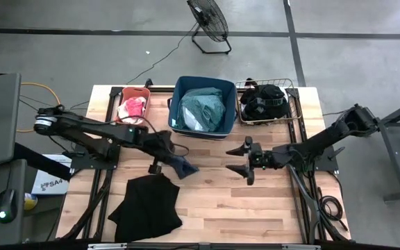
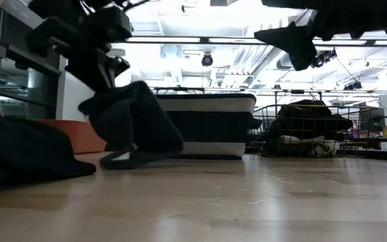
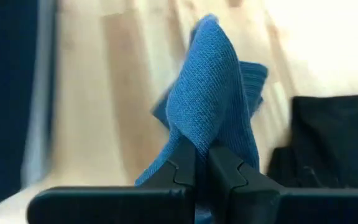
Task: Pick & Place Cloths
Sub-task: Put the blue sock into the orange bin
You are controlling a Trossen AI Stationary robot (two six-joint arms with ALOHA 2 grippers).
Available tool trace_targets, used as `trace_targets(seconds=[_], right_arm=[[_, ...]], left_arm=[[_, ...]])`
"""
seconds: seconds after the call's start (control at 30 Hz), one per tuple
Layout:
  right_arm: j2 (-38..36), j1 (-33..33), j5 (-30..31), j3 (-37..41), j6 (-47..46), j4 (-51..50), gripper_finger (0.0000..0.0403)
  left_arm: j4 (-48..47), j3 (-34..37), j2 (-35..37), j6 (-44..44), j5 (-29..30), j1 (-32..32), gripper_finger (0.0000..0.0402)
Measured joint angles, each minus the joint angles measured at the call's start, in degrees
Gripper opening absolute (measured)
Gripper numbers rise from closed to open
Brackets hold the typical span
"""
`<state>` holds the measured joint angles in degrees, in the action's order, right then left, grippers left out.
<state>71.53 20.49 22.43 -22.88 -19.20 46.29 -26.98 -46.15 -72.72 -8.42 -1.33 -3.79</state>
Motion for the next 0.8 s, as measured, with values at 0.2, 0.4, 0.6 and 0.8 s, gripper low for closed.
trace_targets(seconds=[0.2,0.4,0.6,0.8], right_arm=[[-2.5,0.0,-0.1,7.5,0.3,11.1,0.0279],[-5.8,0.0,0.1,13.0,2.2,16.8,0.0279],[-10.1,0.0,0.6,17.1,3.1,19.1,0.0279],[-15.6,0.0,2.7,21.7,3.2,19.1,0.0279]], left_arm=[[-5.7,0.0,8.5,2.5,9.7,0.0,0.0007],[-8.5,0.0,16.5,4.2,18.4,0.1,0.0005],[-11.7,0.0,24.3,5.7,26.5,0.3,0.0005],[-14.2,0.0,31.3,7.4,28.7,5.2,0.0005]])
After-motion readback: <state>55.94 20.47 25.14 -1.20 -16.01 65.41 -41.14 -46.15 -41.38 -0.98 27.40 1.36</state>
